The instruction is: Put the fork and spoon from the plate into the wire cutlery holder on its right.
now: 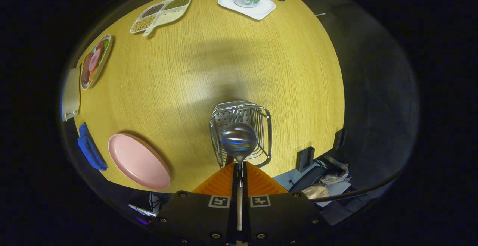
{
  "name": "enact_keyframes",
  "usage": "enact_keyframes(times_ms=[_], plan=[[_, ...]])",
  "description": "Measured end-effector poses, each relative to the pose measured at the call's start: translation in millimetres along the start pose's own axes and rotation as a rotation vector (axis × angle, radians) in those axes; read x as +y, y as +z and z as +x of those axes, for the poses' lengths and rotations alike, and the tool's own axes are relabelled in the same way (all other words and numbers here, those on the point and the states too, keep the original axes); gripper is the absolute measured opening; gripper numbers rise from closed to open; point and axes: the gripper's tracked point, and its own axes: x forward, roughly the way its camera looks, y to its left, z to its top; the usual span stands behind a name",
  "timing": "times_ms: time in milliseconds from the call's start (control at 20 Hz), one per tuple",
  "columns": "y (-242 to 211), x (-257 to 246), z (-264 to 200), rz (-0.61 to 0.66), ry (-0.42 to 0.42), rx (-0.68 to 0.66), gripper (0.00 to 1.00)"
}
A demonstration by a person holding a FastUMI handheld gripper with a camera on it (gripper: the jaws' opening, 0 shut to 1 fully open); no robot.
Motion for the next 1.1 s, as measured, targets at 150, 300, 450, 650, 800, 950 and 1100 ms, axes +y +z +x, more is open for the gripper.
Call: enact_keyframes(times_ms=[150,300,450,650,800,950,1100], plan=[[8,2,-8,0.01,0.022,-0.048,0.28],[16,10,-18,0.055,0.067,-0.119,0.31],[39,14,-38,0.09,0.083,-0.3,0.32],[74,17,-102,0.121,0.07,-0.748,0.32],[80,24,-180,0.14,0.08,-1.105,0.32],[64,30,-258,0.175,0.1,-1.399,0.31],[38,34,-318,0.184,0.091,-1.602,0.31]])
